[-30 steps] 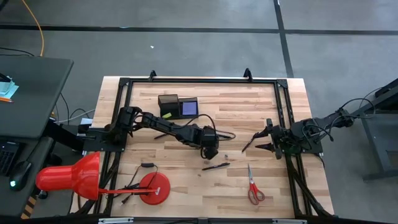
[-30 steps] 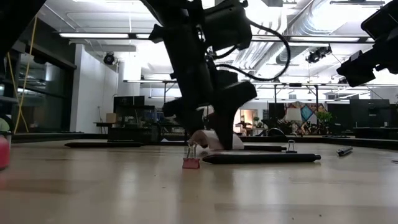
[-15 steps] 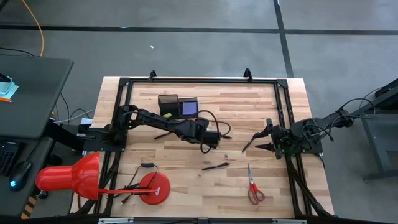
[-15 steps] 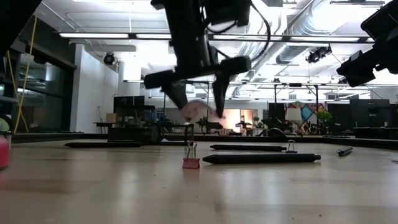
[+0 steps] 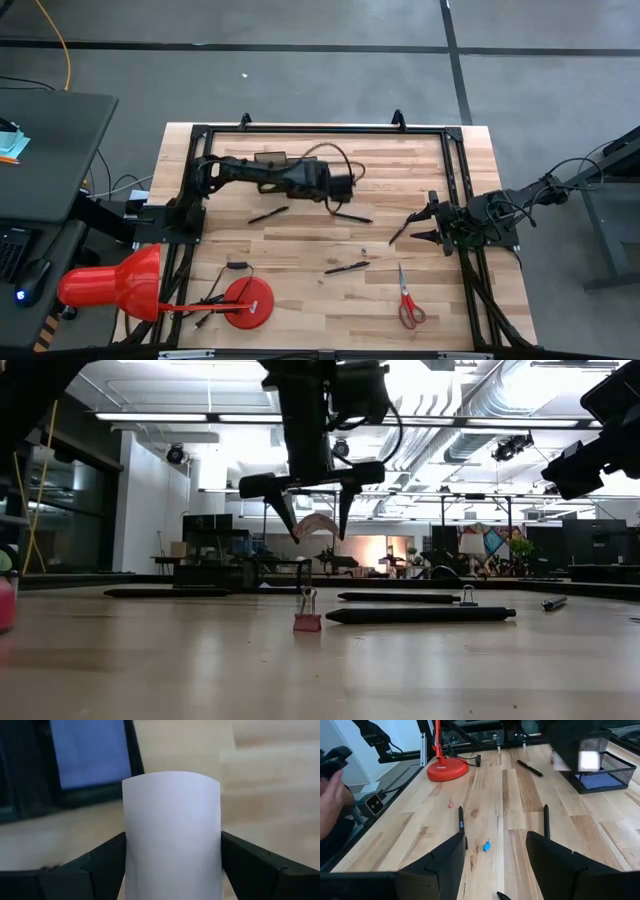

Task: Pick and place office supplies into organizer
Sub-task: Put the pink sticky note into the desk organizer

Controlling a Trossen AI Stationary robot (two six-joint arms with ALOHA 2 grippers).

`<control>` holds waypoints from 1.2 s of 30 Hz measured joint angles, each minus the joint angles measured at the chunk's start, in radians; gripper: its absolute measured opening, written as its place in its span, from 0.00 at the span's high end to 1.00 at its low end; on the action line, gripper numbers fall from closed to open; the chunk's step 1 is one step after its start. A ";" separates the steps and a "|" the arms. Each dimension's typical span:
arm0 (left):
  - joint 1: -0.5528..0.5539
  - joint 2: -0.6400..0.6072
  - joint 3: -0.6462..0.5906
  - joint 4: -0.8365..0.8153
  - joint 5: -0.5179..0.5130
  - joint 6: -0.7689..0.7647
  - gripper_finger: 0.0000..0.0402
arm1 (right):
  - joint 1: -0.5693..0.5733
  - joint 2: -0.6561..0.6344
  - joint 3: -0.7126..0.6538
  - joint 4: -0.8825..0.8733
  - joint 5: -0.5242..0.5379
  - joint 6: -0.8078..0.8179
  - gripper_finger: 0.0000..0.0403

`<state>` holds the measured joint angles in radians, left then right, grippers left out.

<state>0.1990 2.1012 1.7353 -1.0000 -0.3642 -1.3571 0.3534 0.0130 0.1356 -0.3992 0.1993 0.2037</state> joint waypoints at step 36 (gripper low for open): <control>0.200 0.000 -0.036 -0.127 -0.004 0.015 0.30 | 0.000 0.000 0.000 0.000 0.000 0.000 0.49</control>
<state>0.3992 2.1010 1.6997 -1.1266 -0.3682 -1.3417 0.3534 0.0132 0.1356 -0.3992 0.1993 0.2033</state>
